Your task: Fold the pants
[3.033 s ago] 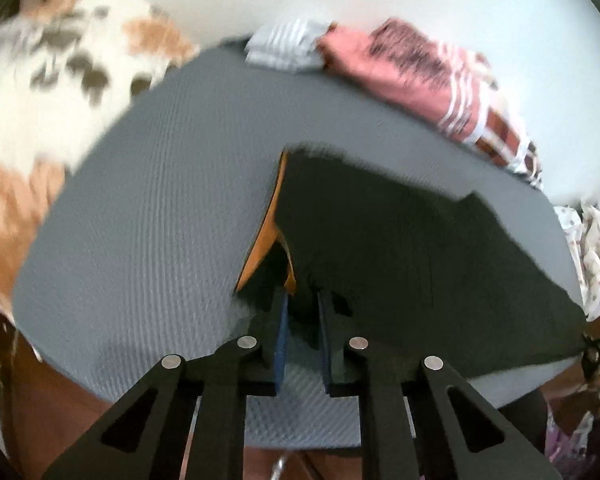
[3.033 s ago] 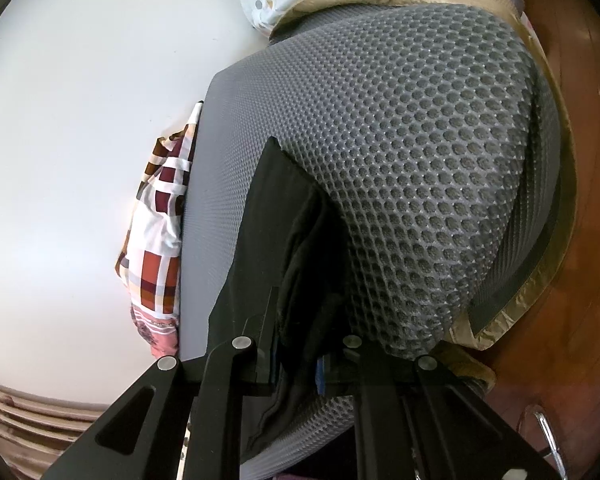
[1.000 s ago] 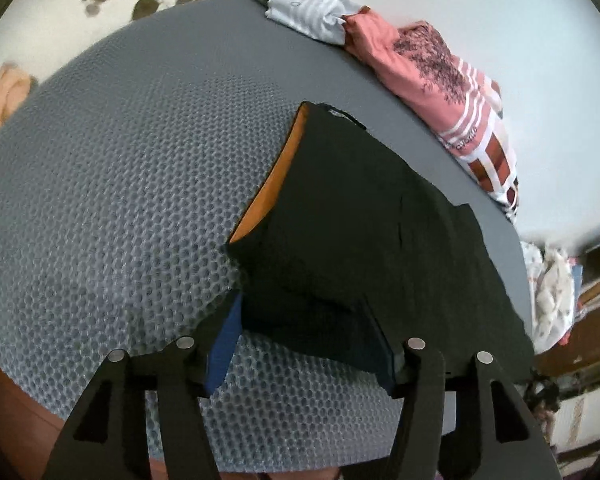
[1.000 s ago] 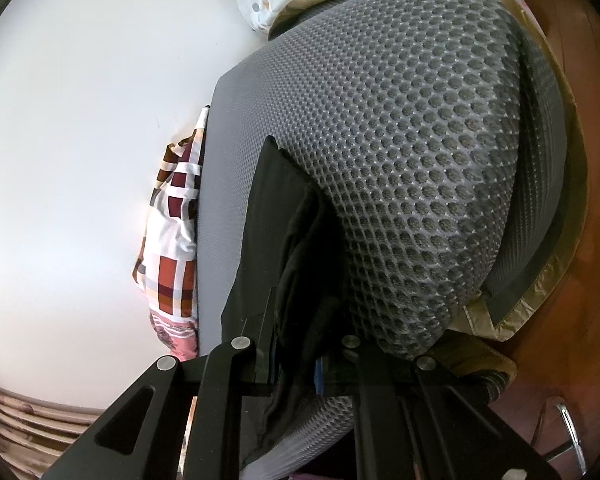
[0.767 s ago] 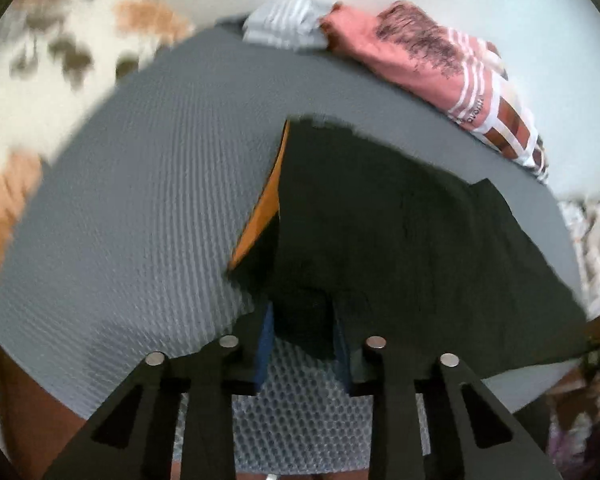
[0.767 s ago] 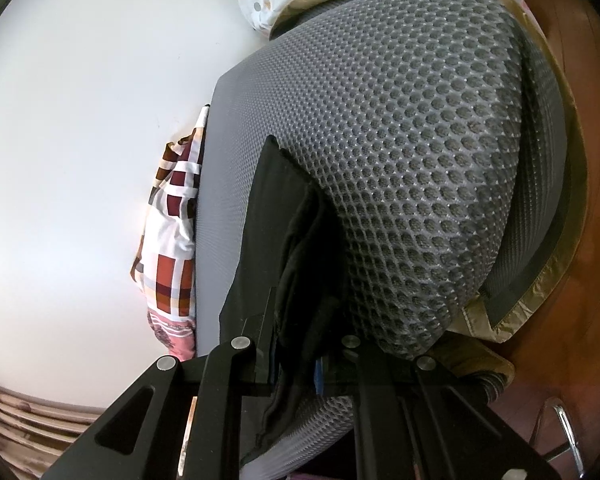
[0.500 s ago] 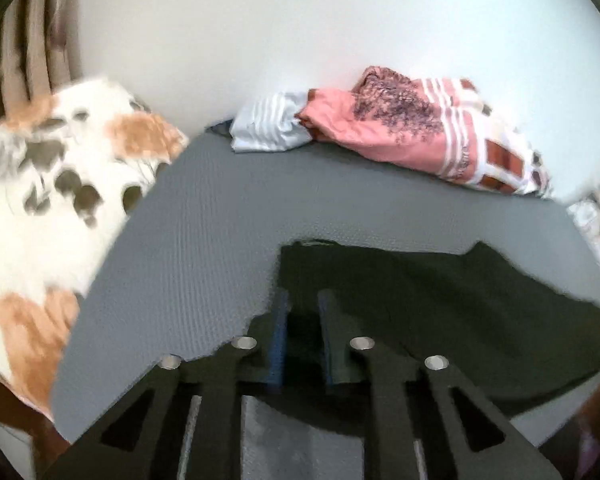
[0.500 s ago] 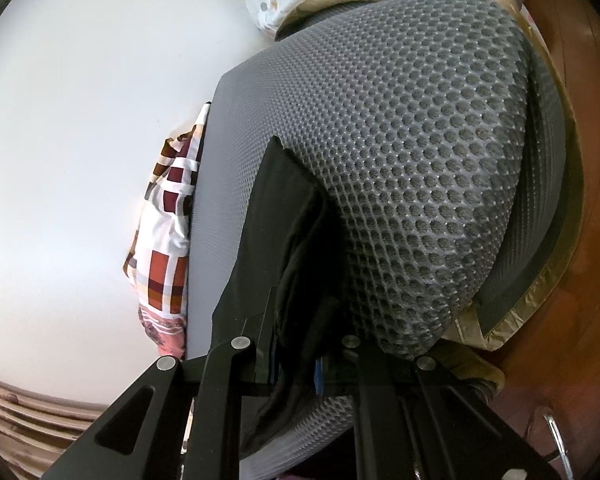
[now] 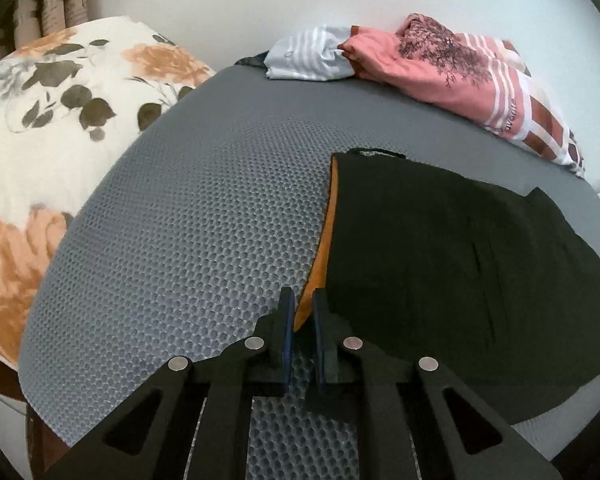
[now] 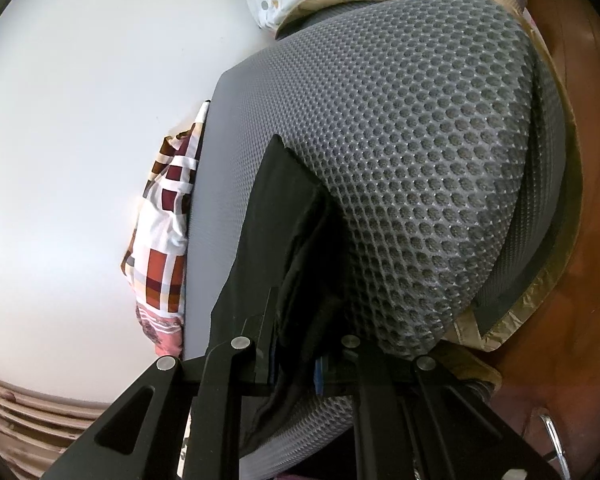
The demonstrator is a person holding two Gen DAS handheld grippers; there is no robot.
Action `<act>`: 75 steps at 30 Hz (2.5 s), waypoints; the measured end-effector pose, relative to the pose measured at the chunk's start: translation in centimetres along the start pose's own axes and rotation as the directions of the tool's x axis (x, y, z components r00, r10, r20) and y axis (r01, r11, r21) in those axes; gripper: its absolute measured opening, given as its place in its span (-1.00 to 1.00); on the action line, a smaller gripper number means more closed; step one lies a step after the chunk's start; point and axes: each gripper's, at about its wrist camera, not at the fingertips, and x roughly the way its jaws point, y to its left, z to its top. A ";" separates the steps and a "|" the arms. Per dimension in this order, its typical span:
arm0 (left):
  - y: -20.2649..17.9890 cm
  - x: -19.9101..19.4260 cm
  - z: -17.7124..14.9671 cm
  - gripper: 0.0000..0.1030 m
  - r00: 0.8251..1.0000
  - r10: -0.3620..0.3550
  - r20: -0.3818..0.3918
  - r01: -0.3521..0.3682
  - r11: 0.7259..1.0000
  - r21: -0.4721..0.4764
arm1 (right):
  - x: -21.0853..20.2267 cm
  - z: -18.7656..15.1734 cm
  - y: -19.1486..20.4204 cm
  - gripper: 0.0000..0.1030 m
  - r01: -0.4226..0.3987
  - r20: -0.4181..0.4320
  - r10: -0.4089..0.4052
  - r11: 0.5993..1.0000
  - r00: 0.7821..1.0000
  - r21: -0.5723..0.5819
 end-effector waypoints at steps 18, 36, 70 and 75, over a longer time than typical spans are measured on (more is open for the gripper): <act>-8.0 -0.6 -1.1 0.20 0.999 -0.037 -0.009 0.038 0.985 0.167 | -0.2 0.4 0.8 -0.80 0.047 0.004 -0.047 0.999 0.999 -0.020; -7.7 -3.4 0.0 0.24 0.989 -0.142 0.045 0.142 0.990 0.001 | 1.4 -4.2 14.5 -0.77 0.185 0.043 -0.185 0.884 0.982 -0.429; -18.6 -2.8 -2.1 0.74 0.913 -0.350 -0.207 0.368 0.928 0.052 | 18.1 -28.0 24.7 0.00 -0.365 -0.549 -0.061 0.685 0.833 -0.630; -17.8 -2.9 -1.7 0.74 0.914 -0.360 -0.186 0.372 0.928 0.028 | 14.4 -21.6 23.2 -0.30 -0.230 -0.387 -0.067 0.706 0.920 -0.670</act>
